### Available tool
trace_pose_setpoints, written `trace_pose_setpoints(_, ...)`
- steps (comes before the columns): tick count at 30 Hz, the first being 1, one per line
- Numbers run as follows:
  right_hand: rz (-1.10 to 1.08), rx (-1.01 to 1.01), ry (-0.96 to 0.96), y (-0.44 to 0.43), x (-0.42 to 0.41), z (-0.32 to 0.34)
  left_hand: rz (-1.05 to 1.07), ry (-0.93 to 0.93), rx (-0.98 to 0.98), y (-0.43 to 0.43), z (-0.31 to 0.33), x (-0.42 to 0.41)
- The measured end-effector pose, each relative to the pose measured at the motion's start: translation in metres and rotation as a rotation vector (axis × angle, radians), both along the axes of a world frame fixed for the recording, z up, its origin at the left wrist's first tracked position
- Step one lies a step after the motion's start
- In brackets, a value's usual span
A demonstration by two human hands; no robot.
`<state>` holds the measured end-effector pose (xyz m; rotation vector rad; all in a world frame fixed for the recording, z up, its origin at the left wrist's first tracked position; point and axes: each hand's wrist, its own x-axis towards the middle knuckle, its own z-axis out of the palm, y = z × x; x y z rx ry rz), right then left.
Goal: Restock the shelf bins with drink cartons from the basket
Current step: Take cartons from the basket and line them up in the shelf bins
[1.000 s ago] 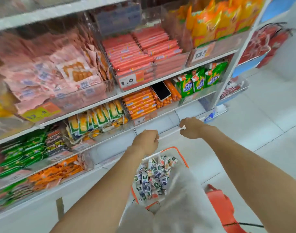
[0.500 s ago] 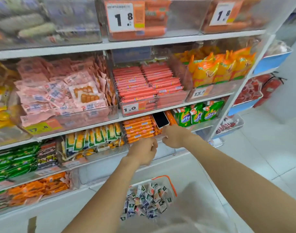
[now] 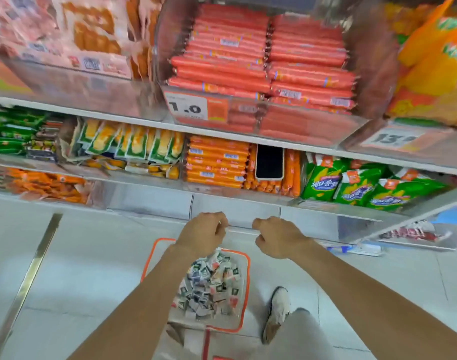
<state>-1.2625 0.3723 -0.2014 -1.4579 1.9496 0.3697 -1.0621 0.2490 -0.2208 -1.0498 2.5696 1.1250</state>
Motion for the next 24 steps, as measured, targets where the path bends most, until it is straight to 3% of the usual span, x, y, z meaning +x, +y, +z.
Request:
trace_pose_setpoints(9, 0.266, -0.021, 0.105, 0.055, 0.026, -0.241, 0.020, -0.050, -0.036, 0.049, -0.232, 0.051)
trace_pose_setpoints(15, 0.542, -0.083, 0.250, 0.085, 0.057, -0.393, -0.102, -0.130, -0.363, 0.078, -0.365, 0.081)
trace_pose_setpoints(20, 0.669, -0.115, 0.344, 0.102, 0.073, -0.476, -0.230, -0.214, -0.491, 0.099, -0.426, 0.081)
trace_pose_setpoints(24, 0.632, -0.102, 0.412, 0.109, 0.110, -0.488, -0.281, -0.196, -0.590, 0.118, -0.438, 0.076)
